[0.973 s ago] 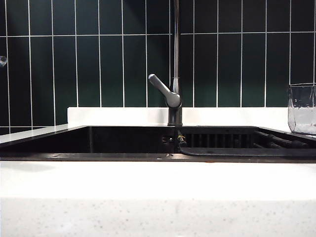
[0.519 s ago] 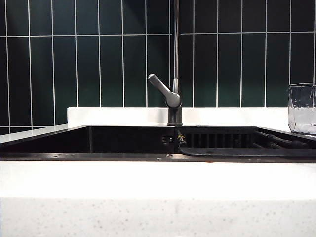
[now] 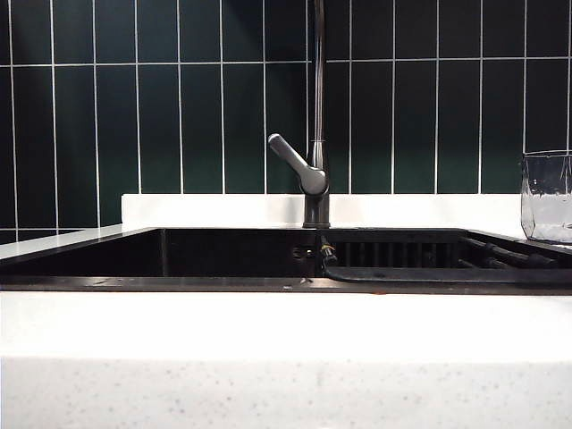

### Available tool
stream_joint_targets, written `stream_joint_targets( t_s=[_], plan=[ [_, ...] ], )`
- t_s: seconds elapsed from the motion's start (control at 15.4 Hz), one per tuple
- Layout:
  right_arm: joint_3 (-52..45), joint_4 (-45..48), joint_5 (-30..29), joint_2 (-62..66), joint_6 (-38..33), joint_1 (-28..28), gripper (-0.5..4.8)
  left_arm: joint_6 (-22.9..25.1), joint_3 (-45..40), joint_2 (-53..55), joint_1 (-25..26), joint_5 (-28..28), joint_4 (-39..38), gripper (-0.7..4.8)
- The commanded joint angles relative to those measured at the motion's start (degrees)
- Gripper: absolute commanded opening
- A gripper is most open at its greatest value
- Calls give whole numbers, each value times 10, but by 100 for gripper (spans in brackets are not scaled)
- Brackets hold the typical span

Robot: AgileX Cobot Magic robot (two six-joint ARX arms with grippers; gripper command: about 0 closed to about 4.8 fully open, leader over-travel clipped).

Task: Pick up the mug next to the sink, go to the faucet to get some water, pour the water into the sink, and finally put the mug back to its place.

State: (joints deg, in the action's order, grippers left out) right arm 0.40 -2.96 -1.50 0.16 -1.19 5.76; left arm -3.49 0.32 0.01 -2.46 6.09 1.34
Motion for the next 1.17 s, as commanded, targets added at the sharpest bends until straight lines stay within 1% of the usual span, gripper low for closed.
stream_joint_targets(
  t_s=[0.06,0.32,0.45,0.58,0.65,1.17],
  plan=[
    [-3,5,1,0,0,0,-5,0,1,0,2,3,5,-4],
    [-3,6,1,0,0,-3,-5,0,1,0,2,4,5,-4],
    [-3,5,3,0,0,-24,-5,0,1,0,2,4,5,-4],
    [-3,5,3,0,0,-62,-5,0,1,0,2,4,5,-4],
    [-3,5,3,0,0,-68,-5,0,1,0,2,3,5,-4],
    [-3,5,3,0,0,-66,-5,0,1,0,2,3,5,-4]
  ],
)
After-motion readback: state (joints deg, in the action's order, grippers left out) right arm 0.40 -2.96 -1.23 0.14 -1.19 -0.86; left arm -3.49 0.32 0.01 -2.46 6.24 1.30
